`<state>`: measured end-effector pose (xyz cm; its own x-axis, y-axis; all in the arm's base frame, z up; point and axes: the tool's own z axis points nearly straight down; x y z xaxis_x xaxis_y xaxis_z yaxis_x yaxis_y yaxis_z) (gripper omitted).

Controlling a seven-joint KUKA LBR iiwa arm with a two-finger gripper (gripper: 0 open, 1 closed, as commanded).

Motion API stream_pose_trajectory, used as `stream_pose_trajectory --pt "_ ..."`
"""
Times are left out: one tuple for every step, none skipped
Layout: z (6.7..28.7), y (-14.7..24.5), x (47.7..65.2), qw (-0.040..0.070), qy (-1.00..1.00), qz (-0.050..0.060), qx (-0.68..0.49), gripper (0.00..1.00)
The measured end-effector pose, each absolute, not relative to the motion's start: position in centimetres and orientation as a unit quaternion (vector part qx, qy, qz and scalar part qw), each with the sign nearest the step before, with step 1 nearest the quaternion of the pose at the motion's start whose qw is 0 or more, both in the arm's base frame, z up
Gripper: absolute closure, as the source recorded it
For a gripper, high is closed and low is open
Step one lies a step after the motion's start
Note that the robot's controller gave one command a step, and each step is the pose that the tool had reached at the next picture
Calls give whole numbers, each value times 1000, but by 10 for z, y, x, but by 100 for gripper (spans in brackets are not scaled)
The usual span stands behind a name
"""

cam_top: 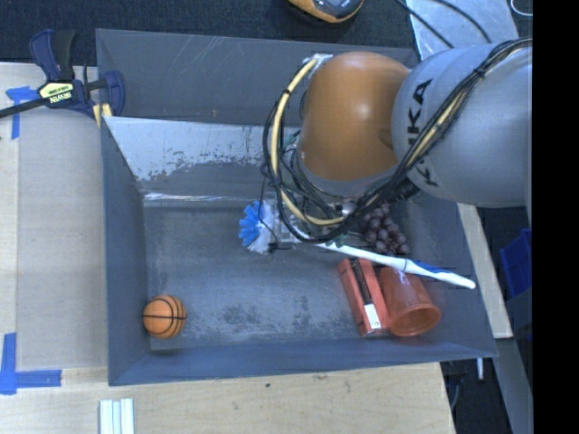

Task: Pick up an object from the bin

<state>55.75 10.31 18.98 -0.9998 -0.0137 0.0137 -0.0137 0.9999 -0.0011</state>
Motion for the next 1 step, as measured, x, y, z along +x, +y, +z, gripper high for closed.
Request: stream_pose_trajectory --pt "113 91 572 -2 -1000 0 25 100"
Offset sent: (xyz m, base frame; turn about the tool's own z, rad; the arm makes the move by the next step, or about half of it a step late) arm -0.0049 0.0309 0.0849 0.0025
